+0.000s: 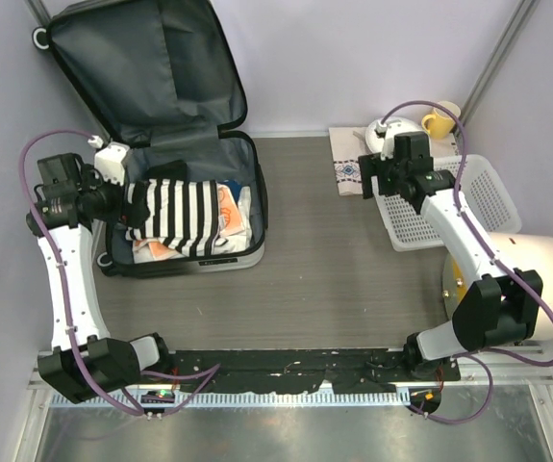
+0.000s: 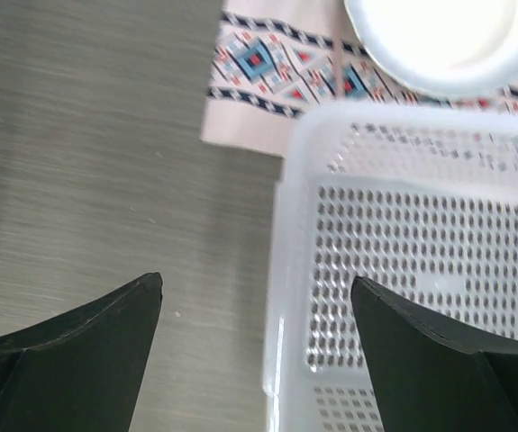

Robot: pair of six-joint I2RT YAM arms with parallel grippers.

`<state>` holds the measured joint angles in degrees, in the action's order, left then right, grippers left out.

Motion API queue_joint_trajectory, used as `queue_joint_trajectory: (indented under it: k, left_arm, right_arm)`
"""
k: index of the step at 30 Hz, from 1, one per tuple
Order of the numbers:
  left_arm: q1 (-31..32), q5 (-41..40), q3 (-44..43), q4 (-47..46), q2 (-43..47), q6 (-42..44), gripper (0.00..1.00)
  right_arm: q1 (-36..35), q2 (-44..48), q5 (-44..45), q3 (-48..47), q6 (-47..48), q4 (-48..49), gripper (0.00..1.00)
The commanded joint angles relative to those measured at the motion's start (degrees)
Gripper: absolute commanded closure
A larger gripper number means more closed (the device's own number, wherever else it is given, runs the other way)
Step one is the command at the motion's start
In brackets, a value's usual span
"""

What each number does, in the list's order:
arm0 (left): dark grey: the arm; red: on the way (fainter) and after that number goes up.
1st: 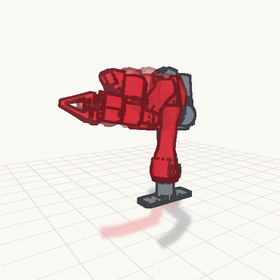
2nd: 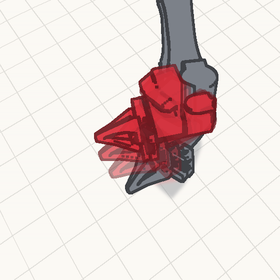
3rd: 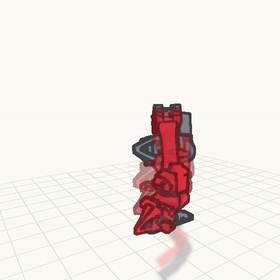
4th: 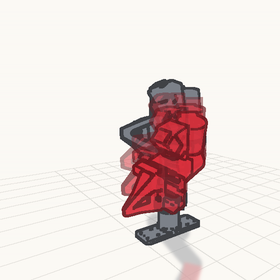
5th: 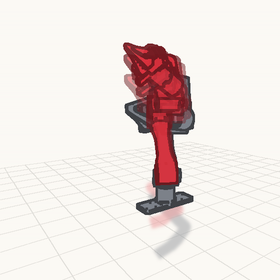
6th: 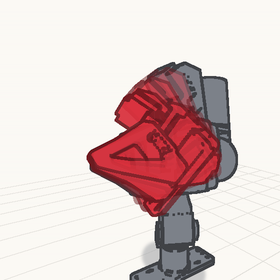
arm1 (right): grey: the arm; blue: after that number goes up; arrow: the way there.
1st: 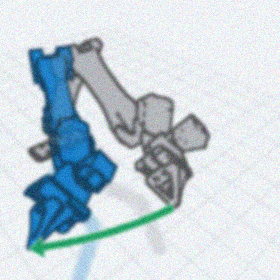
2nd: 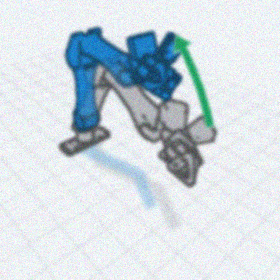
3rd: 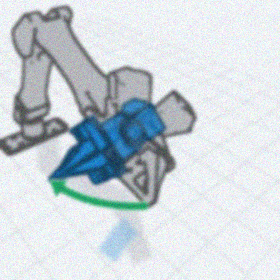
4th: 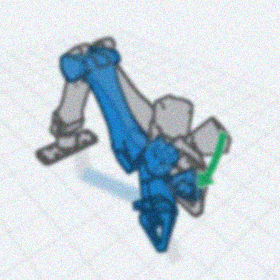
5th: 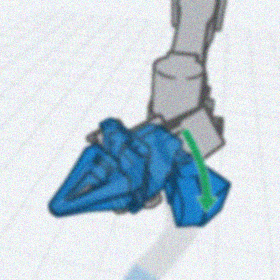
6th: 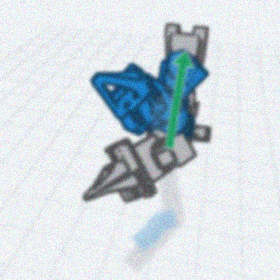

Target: Open, take out, and arrange the luggage

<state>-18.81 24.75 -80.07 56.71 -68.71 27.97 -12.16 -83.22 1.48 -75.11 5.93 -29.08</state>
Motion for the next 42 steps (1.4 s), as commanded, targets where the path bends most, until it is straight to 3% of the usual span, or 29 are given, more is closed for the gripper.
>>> queue_joint_trajectory:
  k: [1,4,8,14,19,30,36,42]
  left_arm:
    - [0.18,5.13,0.62,-4.41,0.59,-13.28,0.00]
    - [0.18,5.13,3.51,-10.20,2.87,-18.45,0.00]
    - [1.22,4.78,5.72,-13.02,4.46,-19.26,0.00]
    - [1.41,5.30,1.59,-5.05,-0.81,-17.51,0.00]
    - [1.49,6.62,1.76,-7.39,-0.56,-18.21,0.00]
    - [2.64,6.01,4.75,-10.12,0.42,-21.37,0.00]
    - [5.88,4.95,5.36,-10.30,-0.81,-21.99,0.00]
    - [14.83,-0.92,6.77,-11.09,-3.18,-19.97,0.01]
  right_arm:
    - [3.28,1.83,3.80,2.51,0.31,-4.84,0.07]
    - [4.69,0.70,4.94,3.48,-0.48,-4.93,0.07]
    - [5.13,-2.12,4.59,4.01,-1.18,-4.58,0.09]
    - [5.31,-6.86,0.47,5.24,-4.17,-3.27,0.17]
    - [5.31,-10.46,-3.14,5.77,-7.15,-2.21,0.22]
    - [2.51,-11.79,-17.47,5.15,-22.36,4.38,0.57]
    - [-3.91,-11.96,-18.79,5.85,-32.20,8.77,0.56]
    - [-9.37,-14.06,-19.32,6.21,-42.47,16.24,0.50]
